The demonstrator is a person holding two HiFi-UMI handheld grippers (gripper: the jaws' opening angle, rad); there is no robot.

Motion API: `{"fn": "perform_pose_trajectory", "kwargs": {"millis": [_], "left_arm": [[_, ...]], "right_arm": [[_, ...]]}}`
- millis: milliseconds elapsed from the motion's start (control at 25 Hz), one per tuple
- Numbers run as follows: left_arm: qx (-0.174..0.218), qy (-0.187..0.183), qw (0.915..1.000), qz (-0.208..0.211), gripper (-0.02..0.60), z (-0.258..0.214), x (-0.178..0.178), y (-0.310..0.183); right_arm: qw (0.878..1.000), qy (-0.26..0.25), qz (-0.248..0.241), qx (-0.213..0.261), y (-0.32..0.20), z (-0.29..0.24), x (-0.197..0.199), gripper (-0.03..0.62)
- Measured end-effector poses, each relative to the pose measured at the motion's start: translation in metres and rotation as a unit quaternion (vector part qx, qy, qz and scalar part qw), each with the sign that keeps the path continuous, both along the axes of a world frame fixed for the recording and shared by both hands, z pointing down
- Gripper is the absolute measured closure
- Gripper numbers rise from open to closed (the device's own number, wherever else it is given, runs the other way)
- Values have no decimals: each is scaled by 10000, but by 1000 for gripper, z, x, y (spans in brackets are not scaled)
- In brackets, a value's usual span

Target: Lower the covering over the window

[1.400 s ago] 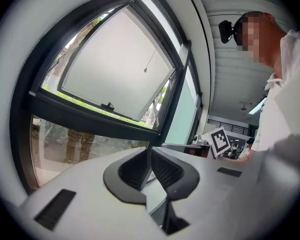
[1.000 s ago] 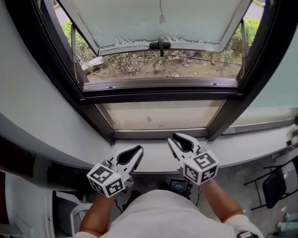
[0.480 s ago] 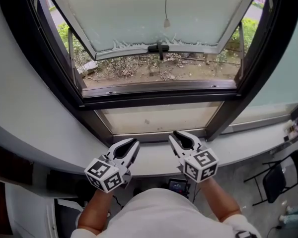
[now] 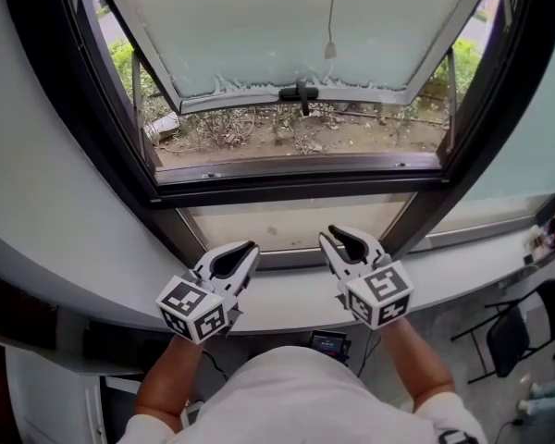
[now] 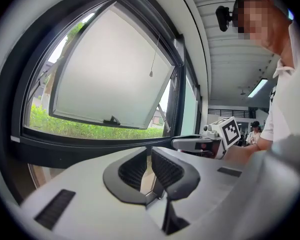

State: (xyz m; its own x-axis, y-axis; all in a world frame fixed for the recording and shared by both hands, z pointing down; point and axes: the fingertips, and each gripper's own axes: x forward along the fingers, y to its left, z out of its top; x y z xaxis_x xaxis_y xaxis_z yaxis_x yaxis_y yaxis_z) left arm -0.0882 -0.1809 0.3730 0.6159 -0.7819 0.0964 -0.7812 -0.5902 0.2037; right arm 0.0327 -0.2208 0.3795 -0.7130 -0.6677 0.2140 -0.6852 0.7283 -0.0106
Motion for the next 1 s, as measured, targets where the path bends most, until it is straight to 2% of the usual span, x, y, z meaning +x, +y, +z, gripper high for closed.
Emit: {"fn": "perform_pose_trajectory", "kwargs": {"millis": [520,760,1000], "left_arm": [[883,-505,9948,-52,551,-75,-17,-44],[1146,-757,9905,-12,551,-97,-15,-52],[1369,-851,9869,-13,550,-118,-12,-58]], "right_arm": [[9929,330,202,1121,-47,-90,3,516],[9877,414,292,1479,-58,-126,3,516],[9809,510,350,1847,-66,-159,-1,516]]}}
